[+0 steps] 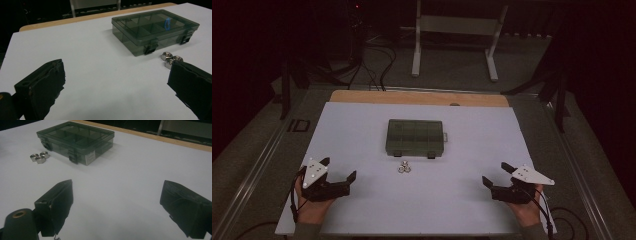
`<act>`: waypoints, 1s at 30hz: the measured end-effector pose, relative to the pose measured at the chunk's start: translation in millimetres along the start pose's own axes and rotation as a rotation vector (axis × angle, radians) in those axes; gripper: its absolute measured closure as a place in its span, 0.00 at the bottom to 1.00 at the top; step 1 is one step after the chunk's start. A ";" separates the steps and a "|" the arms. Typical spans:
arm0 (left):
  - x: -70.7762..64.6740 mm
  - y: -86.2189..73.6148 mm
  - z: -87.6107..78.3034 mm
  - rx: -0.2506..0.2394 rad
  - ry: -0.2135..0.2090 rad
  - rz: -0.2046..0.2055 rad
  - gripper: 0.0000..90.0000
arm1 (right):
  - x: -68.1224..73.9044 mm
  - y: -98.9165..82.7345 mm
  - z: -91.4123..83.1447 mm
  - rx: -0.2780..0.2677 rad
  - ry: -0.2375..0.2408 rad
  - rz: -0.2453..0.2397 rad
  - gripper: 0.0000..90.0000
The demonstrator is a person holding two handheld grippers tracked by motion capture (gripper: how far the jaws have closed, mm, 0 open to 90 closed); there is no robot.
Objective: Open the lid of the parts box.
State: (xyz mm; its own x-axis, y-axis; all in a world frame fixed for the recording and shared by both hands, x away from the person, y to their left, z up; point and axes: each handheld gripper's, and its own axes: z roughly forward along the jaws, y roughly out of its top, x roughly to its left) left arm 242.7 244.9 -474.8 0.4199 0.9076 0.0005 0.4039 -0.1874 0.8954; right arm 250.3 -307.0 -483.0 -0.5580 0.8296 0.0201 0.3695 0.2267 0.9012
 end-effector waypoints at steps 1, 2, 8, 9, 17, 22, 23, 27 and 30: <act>0.1 -0.2 0.2 0.001 -0.002 -0.001 0.02 | 0.0 -0.1 0.2 0.001 0.001 0.000 0.13; 0.1 -0.2 0.2 0.001 -0.002 -0.001 0.02 | 0.1 -0.1 0.3 0.001 0.000 0.000 0.13; 0.0 0.2 0.2 0.000 -0.003 -0.001 0.02 | 0.2 0.1 0.9 0.002 0.002 0.003 0.13; -0.3 0.4 0.2 -0.001 0.000 0.000 0.02 | 0.2 0.0 1.1 0.003 0.003 0.001 0.13; -2.4 1.7 2.6 0.003 -0.006 0.005 0.02 | 0.1 -0.2 2.1 0.006 0.005 0.005 0.13; -5.4 3.2 4.6 0.004 -0.018 0.009 0.02 | 0.1 0.9 4.9 0.005 0.011 0.009 0.13; -5.4 3.2 4.6 0.004 -0.018 0.009 0.02 | 0.1 0.9 4.9 0.005 0.011 0.009 0.13; -6.8 4.0 5.4 0.003 -0.017 0.008 0.02 | 1.5 3.2 7.3 0.002 0.019 0.011 0.13; -8.0 5.4 6.8 0.003 -0.021 0.012 0.02 | 1.6 5.5 9.1 0.000 0.022 0.012 0.13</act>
State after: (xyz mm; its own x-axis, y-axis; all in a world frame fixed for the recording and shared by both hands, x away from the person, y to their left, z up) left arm 247.1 234.1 -473.0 0.4413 0.8974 0.0020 0.4009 -0.1991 0.8942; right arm 258.2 -299.7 -481.9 -0.5696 0.8209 0.0403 0.3762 0.2168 0.9008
